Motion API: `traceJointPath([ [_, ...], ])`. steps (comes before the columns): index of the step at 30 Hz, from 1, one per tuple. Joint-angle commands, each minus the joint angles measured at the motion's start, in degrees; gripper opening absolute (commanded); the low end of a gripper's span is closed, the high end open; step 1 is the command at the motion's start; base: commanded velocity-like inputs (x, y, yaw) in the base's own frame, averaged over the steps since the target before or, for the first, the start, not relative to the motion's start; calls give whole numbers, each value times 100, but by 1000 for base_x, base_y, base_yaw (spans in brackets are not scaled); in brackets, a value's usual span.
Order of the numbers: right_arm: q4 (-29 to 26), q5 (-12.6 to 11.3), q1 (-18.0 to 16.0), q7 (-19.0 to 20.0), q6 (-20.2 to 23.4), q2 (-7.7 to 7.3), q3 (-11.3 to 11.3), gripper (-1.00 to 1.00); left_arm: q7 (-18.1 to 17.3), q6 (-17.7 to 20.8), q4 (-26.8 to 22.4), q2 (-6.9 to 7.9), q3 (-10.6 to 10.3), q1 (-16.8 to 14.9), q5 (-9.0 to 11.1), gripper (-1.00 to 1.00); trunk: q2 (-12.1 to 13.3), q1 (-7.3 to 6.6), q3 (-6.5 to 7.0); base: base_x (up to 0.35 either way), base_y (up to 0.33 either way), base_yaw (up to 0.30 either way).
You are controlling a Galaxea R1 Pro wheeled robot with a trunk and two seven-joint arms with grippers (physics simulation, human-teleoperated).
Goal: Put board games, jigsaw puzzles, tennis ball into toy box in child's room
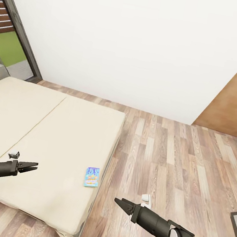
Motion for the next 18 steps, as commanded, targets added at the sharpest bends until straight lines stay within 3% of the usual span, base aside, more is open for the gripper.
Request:
traceJointPath([
  [1,-2,0,-4,19,27,5,-11,100,-18,60,1,3,-23,-3,25,100,-10,3,-8,0,0,1],
  [18,-9,-6,-4,21,27,5,-11,100,-18,60,4,3,-23,-3,25,100,-10,3,39,0,0,0],
])
